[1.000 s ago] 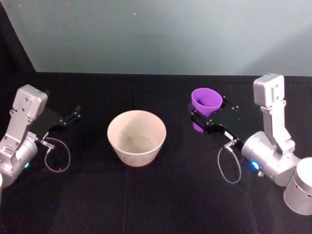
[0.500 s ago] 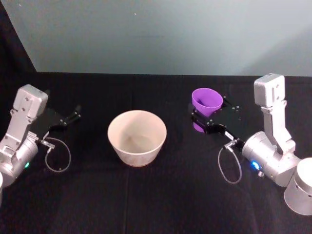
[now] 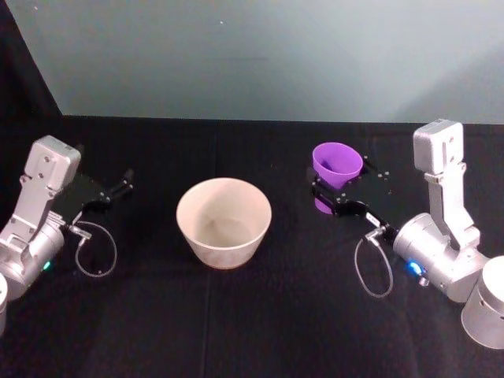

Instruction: Pick up the cup and pour the mung beans from the cup into the bowl.

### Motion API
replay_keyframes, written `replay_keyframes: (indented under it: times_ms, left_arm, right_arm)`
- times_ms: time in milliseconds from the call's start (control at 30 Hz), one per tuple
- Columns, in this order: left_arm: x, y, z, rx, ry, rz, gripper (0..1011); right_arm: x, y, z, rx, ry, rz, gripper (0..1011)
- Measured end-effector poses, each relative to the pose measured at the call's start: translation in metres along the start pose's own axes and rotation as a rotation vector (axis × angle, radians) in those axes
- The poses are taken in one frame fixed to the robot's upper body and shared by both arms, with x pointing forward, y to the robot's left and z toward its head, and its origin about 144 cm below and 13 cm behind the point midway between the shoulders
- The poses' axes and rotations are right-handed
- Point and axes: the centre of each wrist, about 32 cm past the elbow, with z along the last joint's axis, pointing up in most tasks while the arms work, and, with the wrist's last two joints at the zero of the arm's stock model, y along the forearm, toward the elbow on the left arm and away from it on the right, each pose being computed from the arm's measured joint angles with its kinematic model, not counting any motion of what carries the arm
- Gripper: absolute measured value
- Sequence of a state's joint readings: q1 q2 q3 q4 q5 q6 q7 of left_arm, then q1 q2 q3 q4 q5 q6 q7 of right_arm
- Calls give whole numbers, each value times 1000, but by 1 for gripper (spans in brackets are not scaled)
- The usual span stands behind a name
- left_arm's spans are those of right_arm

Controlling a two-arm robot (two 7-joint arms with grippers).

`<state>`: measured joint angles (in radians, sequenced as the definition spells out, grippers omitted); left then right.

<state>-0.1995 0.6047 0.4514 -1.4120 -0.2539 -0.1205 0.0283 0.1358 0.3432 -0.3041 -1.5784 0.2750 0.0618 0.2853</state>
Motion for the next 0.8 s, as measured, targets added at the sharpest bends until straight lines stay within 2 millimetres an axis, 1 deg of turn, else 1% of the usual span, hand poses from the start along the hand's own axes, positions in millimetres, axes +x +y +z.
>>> replay_keyframes:
  times_ms: [433,533,633,667,800]
  left_arm:
    - [0,0,0,0,0,0,1000]
    - [0,0,0,0,0,0,1000]
    - [0,0,0,0,0,0,1000]
    - [0,0,0,0,0,0,1000]
    - [0,0,0,0,0,0,1000]
  right_arm:
    - [0,0,0,-2,-4,0,724]
    - [-2,1,4,-8,-45,7,724]
    - [-6,2,11,-21,-134,6,726]
    - [-6,2,11,-21,-134,6,724]
    - [-16,4,22,-48,-303,-1,724]
